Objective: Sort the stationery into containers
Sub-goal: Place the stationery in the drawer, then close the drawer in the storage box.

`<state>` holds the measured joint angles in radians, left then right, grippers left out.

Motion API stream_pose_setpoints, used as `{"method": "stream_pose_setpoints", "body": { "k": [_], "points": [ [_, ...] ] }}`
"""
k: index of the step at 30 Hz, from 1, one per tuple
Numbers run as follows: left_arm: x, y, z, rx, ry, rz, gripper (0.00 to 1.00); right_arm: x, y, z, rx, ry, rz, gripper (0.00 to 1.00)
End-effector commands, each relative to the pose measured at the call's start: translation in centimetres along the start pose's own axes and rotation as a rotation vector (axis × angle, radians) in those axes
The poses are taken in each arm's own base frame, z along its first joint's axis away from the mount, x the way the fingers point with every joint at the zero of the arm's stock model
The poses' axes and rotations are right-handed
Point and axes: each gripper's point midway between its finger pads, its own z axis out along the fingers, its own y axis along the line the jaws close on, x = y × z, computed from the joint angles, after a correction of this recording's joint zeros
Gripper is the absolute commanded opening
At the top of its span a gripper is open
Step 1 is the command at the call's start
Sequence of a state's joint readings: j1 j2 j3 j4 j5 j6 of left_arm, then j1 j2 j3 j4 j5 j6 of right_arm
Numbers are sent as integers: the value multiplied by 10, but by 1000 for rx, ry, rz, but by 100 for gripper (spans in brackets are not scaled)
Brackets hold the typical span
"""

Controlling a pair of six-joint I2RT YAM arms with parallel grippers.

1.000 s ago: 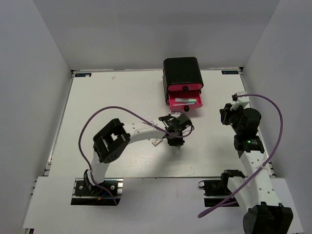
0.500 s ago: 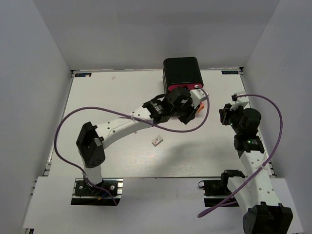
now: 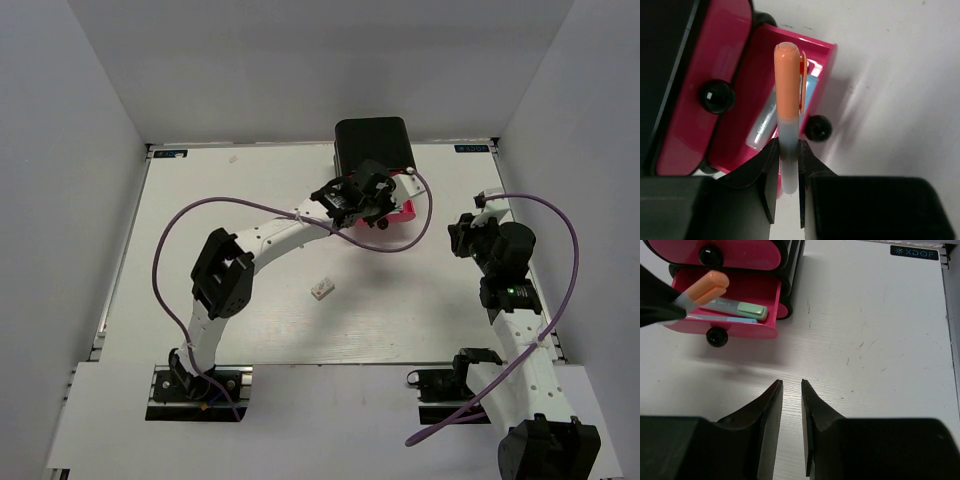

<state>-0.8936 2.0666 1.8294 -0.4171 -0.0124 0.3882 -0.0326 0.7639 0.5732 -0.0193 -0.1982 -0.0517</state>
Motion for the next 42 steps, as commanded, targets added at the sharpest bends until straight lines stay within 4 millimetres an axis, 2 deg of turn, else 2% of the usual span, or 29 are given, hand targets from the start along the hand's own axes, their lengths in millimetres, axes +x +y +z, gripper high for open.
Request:
{"method": "stream_pose_setpoints", "body": {
  "k": [1, 3, 4, 5, 7, 8, 9, 10, 13, 15, 19, 21, 22, 26, 28, 29, 30, 31, 32, 33, 34, 35, 36, 37, 38, 39, 40, 41, 42],
  "points": [
    [-45, 30, -11, -86, -128, 29, 0, -9, 0, 1, -6, -42, -5, 27],
    [-44, 35, -7, -97, -133, 24, 0, -8, 1, 2, -9, -39, -3, 27],
    [-37, 42, -3, -111, -115, 17, 0, -8, 1, 2, -9, -39, -4, 27],
    [-42, 46, -5, -127, -129, 16, 0, -7, 1, 3, -11, -35, -2, 27],
    [-26, 50, 7, -143, -89, 10, 2, -8, 1, 3, -11, -36, -3, 27],
    [-30, 52, 5, -147, -98, 9, 2, -6, 0, 4, -6, -31, -4, 27],
    [-20, 57, 11, -162, -75, 4, 6, -5, 0, 4, -7, -29, -3, 27],
    [-26, 61, 9, -178, -88, 3, 8, -6, -1, 4, -5, -33, -6, 29],
    [-10, 67, 18, -183, -61, -29, 11, -5, -1, 5, -5, -31, -11, 30],
    [-10, 73, 18, -194, -66, -35, 17, -5, -1, 4, -6, -33, -11, 33],
    [-21, 77, 12, -206, -97, -57, 44, -5, 0, 5, -13, -38, -25, 38],
    [-34, 83, 4, -218, -127, -57, 52, -5, 2, 5, -25, -39, -28, 42],
    [-39, 83, 1, -213, -139, -57, 60, -5, 3, 4, -31, -41, -35, 44],
    [-63, 90, -21, -228, -204, -76, 75, -2, 12, 4, -87, -37, -49, 47],
    [-88, 84, -45, -220, -268, -75, 86, 4, 15, 5, -107, -25, -58, 51],
    [-95, 84, -56, -215, -298, -102, 98, 4, 21, 4, -144, -29, -70, 53],
    [-85, 75, -59, -193, -291, -119, 100, 9, 29, 4, -194, -19, -80, 54],
    [-113, 77, -100, -183, -401, -141, 100, 12, 35, 2, -232, -10, -80, 56],
    [-116, 71, -116, -158, -438, -216, 100, 16, 50, -2, -323, -5, -101, 56],
    [-90, 54, -115, -120, -399, -259, 100, 20, 65, -6, -408, -2, -90, 56],
    [-108, 59, -166, -112, -515, -294, 100, 26, 79, -11, -490, 3, -70, 54],
    [-102, 49, -181, -81, -537, -375, 100, 29, 84, -12, -520, 11, -49, 54],
    [-60, 35, -175, -94, -464, -439, 100, 30, 90, -13, -556, 10, -39, 52],
    [-46, 34, -188, -121, -461, -506, 100, 33, 92, -11, -567, 24, -22, 50],
    [-8, 20, -188, -131, -381, -581, 100, 36, 94, -10, -574, 39, 1, 49],
    [0, 30, -222, -206, -410, -699, 100, 32, 98, -9, -588, 40, 20, 48],
    [17, 26, -231, -227, -372, -737, 100, 39, 98, -4, -586, 83, 79, 46],
    [59, 9, -227, -236, -261, -768, 100, 38, 99, -2, -593, 84, 90, 42],
    [61, 8, -250, -245, -321, -800, 100, 36, 119, -3, -657, 93, 110, 41]
  ]
}}
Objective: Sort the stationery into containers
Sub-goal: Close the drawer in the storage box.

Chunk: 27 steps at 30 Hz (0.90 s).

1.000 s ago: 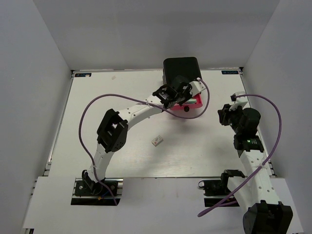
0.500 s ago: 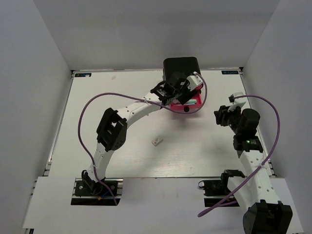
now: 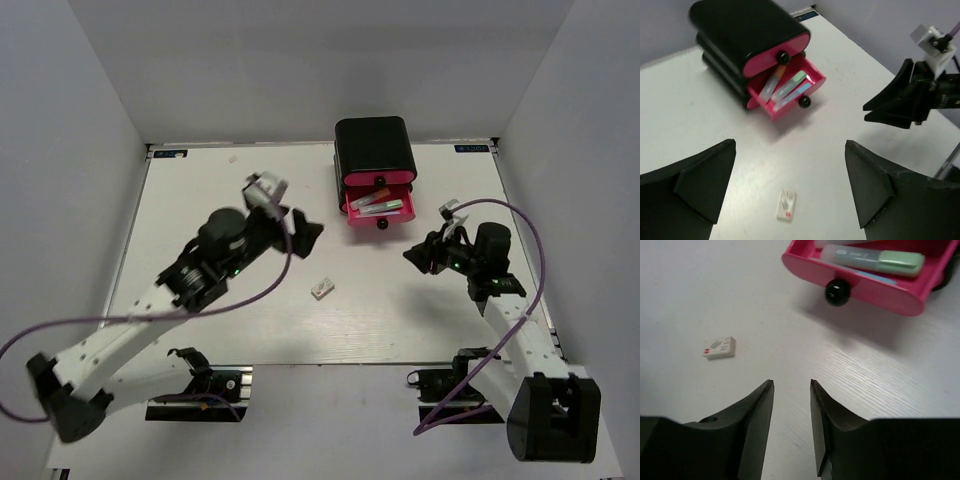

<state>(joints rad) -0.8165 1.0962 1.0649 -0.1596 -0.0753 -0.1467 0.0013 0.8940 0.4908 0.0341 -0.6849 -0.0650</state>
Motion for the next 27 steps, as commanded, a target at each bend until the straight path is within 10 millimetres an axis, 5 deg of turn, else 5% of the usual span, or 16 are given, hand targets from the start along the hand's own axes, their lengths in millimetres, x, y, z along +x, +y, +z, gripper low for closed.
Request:
{"method": "stream_pose_setpoints", "body": {
  "k": [1, 2, 6, 7, 14, 20, 27],
  "points": [
    [65, 22, -42, -127, 114, -204, 100, -7, 23, 21, -123, -4, 106, 41],
    [96, 27, -52, -143, 171, -212, 100, -6, 19, 25, -103, 3, 126, 41],
    [122, 41, -89, -208, 179, -249, 100, 6, 21, 55, -127, 105, 280, 53],
    [123, 41, -94, -208, 178, -250, 100, -4, 23, 61, -144, 91, 277, 57],
    [109, 54, -123, -255, 103, -240, 100, -5, 8, 92, -94, 96, 419, 62],
    [110, 50, -122, -236, 99, -252, 100, -15, -17, 111, 4, 59, 455, 62],
    [113, 49, -120, -230, 111, -252, 100, -1, -35, 129, 56, 77, 497, 60]
  ]
}}
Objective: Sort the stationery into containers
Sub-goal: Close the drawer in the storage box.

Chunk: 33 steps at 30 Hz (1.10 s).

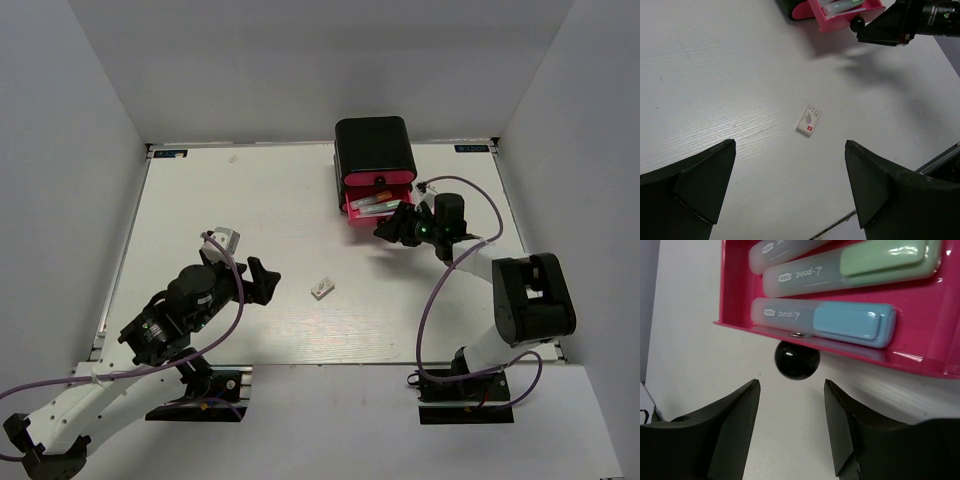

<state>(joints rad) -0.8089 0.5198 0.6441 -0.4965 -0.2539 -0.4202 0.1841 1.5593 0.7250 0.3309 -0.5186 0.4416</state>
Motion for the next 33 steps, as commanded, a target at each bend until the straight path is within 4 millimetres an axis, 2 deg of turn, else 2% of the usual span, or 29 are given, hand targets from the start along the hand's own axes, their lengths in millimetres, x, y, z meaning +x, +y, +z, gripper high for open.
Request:
{"method": "stream_pose_setpoints", "body": {
  "k": [1, 5, 17, 20, 25, 27, 28, 30, 32, 33],
  "points": [
    [-5, -1, -2, 1, -9, -9, 100, -29, 2, 8, 8, -89, -17, 60],
    [-5, -1, -2, 1, -9, -9, 100, -36, 0, 14, 4, -112, -44, 58],
    [-5, 0, -2, -8, -12, -9, 100, -50, 3, 14, -22, -202, -70, 37],
    [-5, 0, -2, -8, -12, -9, 100, -53, 5, 15, -31, -212, -75, 29],
    [-4, 1, 0, -11, -4, -6, 100, -68, 12, 15, -48, -259, -91, 25],
    [-4, 1, 0, -11, -4, -6, 100, -71, 7, 21, -40, -258, -85, 24],
    [-2, 1, 1, -15, 4, -4, 100, -84, 12, 22, -44, -277, -100, 24],
    [-2, 1, 1, -15, 4, -4, 100, -82, 6, 28, -35, -266, -86, 22],
    [-2, 1, 1, -15, 4, -4, 100, -94, 10, 31, -42, -285, -93, 22],
    [-2, 1, 1, -15, 4, -4, 100, -93, 7, 34, -42, -279, -87, 22]
  ]
}}
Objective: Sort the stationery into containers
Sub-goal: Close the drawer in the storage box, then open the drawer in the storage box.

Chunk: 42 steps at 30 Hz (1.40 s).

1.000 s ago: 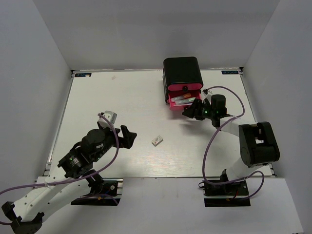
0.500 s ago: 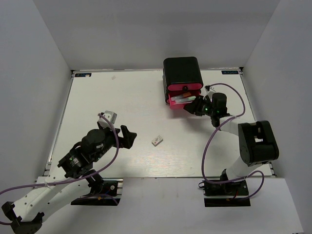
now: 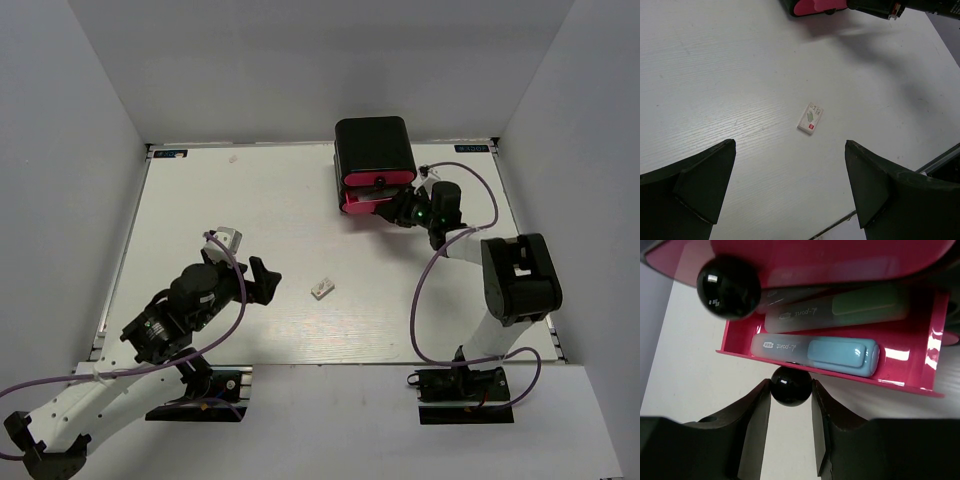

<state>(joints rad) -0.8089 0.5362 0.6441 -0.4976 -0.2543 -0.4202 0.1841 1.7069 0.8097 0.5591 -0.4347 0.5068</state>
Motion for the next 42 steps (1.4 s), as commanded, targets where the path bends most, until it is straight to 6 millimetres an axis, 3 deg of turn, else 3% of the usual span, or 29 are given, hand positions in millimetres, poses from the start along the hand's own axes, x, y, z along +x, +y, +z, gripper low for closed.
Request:
{"method": "stream_pose_setpoints", "body": {
  "k": [1, 5, 12, 21, 27, 32, 33, 34, 35, 37, 38, 39, 40, 41, 42],
  "points": [
    [-5, 0, -2, -8, -12, -8, 100, -45, 18, 11, -53, -124, -61, 22],
    [-4, 0, 0, -11, -3, -6, 100, -58, 18, 20, -58, -151, -60, 22],
    [1, 0, 3, -10, 17, -1, 100, -64, 8, 31, -39, -183, -19, 22],
    [0, -1, 5, -10, 17, 8, 100, -74, 8, 42, -38, -219, -8, 22],
    [1, -2, 5, -2, 20, 8, 100, -74, 5, 45, -33, -222, -1, 36],
    [0, -5, 5, 13, 17, 15, 100, -56, 7, 30, -48, -190, -24, 62],
    [2, -7, 6, 26, 21, 14, 100, -57, 10, 25, -50, -198, -47, 62],
    [5, -9, 7, 37, 36, 16, 100, -42, 3, 19, -34, -169, -38, 64],
    [2, -13, 8, 55, 24, 12, 100, -48, 11, 11, -46, -188, -68, 66],
    [1, -24, 13, 112, 13, 5, 100, -31, 4, 1, -21, -159, -72, 67],
    [4, -26, 17, 123, 18, 5, 100, -33, 8, -6, -26, -166, -95, 67],
    [8, -29, 21, 130, 26, -14, 100, -29, 8, -13, -16, -158, -96, 67],
    [-5, -41, 26, 185, -30, -26, 100, -28, 9, -16, -15, -154, -102, 69],
    [-1, -47, 37, 198, -16, -56, 100, -19, 5, -24, 4, -125, -105, 70],
    [1, -52, 45, 214, -15, -77, 100, -23, 11, -31, -2, -133, -121, 72]
  ]
}}
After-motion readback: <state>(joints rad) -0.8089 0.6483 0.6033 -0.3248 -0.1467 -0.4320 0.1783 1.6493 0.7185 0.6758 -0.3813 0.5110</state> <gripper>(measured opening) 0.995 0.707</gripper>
